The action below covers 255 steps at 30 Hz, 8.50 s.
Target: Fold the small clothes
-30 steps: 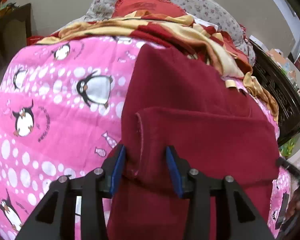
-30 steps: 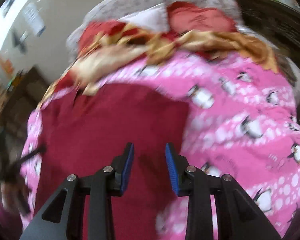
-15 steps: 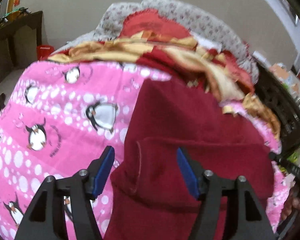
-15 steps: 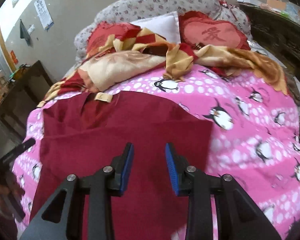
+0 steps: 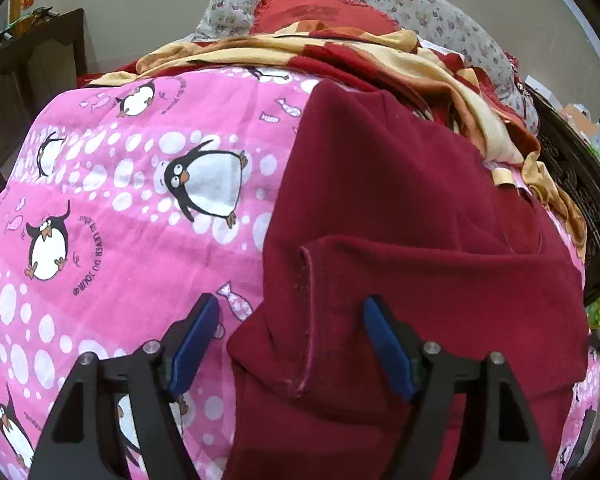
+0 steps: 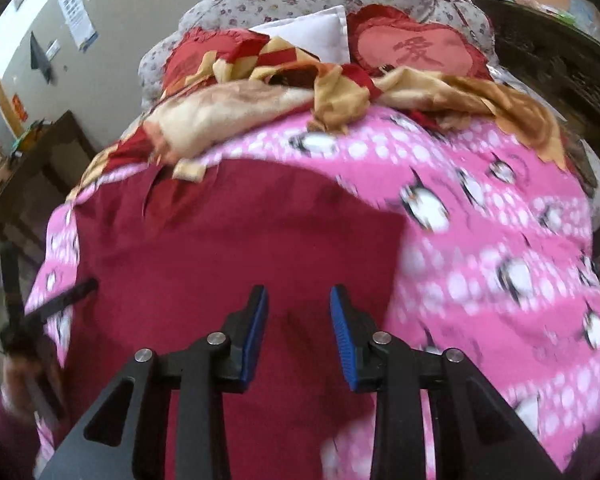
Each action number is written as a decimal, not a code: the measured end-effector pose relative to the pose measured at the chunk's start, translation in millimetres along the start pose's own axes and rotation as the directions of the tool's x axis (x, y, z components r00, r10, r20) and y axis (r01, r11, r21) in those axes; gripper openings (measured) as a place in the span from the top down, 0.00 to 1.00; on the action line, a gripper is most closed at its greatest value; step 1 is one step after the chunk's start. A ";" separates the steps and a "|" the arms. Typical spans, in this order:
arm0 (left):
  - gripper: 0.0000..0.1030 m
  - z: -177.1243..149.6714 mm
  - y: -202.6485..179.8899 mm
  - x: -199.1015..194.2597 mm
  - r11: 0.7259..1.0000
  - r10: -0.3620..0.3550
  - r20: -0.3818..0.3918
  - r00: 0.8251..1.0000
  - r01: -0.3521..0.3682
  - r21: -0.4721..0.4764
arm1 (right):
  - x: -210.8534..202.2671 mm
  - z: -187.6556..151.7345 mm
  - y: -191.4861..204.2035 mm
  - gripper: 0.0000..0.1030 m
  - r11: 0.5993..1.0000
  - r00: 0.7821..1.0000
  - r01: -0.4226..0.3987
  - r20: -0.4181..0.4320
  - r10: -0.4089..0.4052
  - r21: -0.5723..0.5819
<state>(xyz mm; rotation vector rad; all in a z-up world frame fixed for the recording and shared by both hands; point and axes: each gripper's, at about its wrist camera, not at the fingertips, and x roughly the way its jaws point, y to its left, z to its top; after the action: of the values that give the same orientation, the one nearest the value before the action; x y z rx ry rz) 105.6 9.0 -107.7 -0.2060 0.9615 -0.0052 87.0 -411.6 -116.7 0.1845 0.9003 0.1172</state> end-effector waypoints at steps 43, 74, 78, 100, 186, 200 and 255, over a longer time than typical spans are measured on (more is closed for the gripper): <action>0.22 -41.1 -7.0 -82.6 0.993 0.045 0.033 0.998 -0.048 0.110 | -44.6 -57.1 -21.8 0.63 0.991 0.998 0.065 -0.011 -0.064 0.119; 0.15 -93.2 39.7 -126.4 0.999 -0.030 -0.058 0.998 0.031 0.027 | -58.3 -93.5 -13.5 0.58 0.987 0.985 -0.138 -0.091 0.146 0.081; 0.15 -104.7 43.5 -129.7 0.999 -0.018 -0.082 0.996 0.021 0.029 | -18.7 -97.1 -11.6 0.61 0.978 0.982 -0.152 -0.095 0.166 0.143; 0.13 -149.2 63.4 -152.7 0.995 -0.046 -0.151 0.987 0.060 0.084 | -126.1 -155.4 -26.6 0.66 0.986 0.973 -0.161 -0.163 0.165 0.038; 0.91 -159.0 61.3 -171.0 0.942 -0.261 -0.296 0.919 0.310 0.131 | -97.6 -196.3 24.0 0.88 0.838 0.822 -0.542 -0.171 0.543 0.056; 0.92 -53.8 37.8 -157.2 0.960 -0.268 -0.040 0.962 0.271 0.071 | -96.2 -85.2 24.7 0.88 0.872 0.865 -0.490 0.113 0.489 -0.015; 0.20 34.2 -34.5 -84.0 0.937 -0.251 0.092 0.964 0.218 0.272 | 23.6 85.5 17.2 0.71 0.967 0.962 -0.231 0.174 0.210 0.107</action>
<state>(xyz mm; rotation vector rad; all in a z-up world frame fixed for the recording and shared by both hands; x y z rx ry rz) 88.2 -10.9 -14.3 -0.0760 0.7967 -0.3344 168.4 -400.0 -79.3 0.4075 0.7231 0.2499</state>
